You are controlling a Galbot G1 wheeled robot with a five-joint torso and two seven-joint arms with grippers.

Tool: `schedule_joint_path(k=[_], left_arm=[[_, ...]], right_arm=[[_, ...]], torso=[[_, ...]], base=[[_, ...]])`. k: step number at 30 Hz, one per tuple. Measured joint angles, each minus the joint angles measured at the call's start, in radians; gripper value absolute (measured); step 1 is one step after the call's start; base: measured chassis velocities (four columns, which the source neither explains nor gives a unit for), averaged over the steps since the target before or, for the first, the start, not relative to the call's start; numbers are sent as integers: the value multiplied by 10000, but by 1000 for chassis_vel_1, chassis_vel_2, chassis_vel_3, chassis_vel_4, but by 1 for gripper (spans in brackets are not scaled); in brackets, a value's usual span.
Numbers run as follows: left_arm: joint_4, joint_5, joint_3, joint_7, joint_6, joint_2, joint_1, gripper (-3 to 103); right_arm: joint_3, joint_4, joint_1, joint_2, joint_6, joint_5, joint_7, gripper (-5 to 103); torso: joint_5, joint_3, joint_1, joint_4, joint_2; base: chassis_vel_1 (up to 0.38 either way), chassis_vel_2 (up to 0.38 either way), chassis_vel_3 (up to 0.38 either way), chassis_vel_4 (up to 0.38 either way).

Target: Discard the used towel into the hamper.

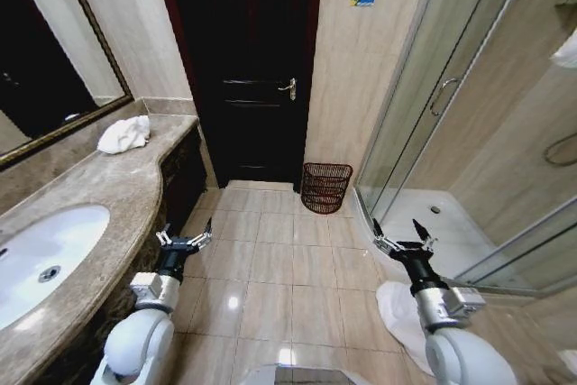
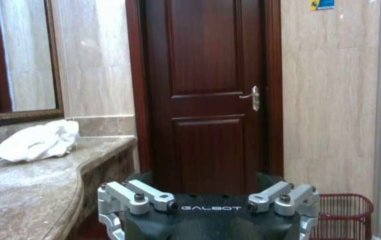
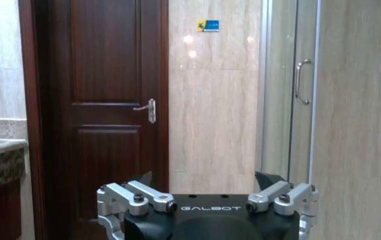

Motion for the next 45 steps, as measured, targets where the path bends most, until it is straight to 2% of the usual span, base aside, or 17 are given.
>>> schedule_joint_path(k=[12, 23, 31, 37, 45], left_arm=[[-9, 41, 79, 138, 186, 51, -101, 100], [311, -98, -67, 322, -400, 229, -234, 100], [-112, -32, 3, 136, 33, -41, -226, 100], [-273, 86, -98, 634, -96, -509, -355, 100], [-302, 216, 39, 601, 69, -329, -577, 100]], right_arm=[[-247, -126, 33, 201, -196, -134, 275, 100], [-486, -283, -86, 580, 231, -466, 45, 100], [-544, -90, -25, 502, 2, -305, 2, 100], [-619, -364, 658, 386, -324, -208, 232, 100], [-586, 79, -322, 584, -47, -52, 131, 100]], torso=[[-1, 0, 0, 2, 0], [-1, 0, 0, 0, 0], [-1, 0, 0, -1, 0], [1, 0, -1, 3, -1], [-1, 0, -2, -5, 0]], base=[[0, 0, 0, 0], [0, 0, 0, 0], [0, 0, 0, 0], [0, 0, 0, 0], [0, 0, 0, 0]])
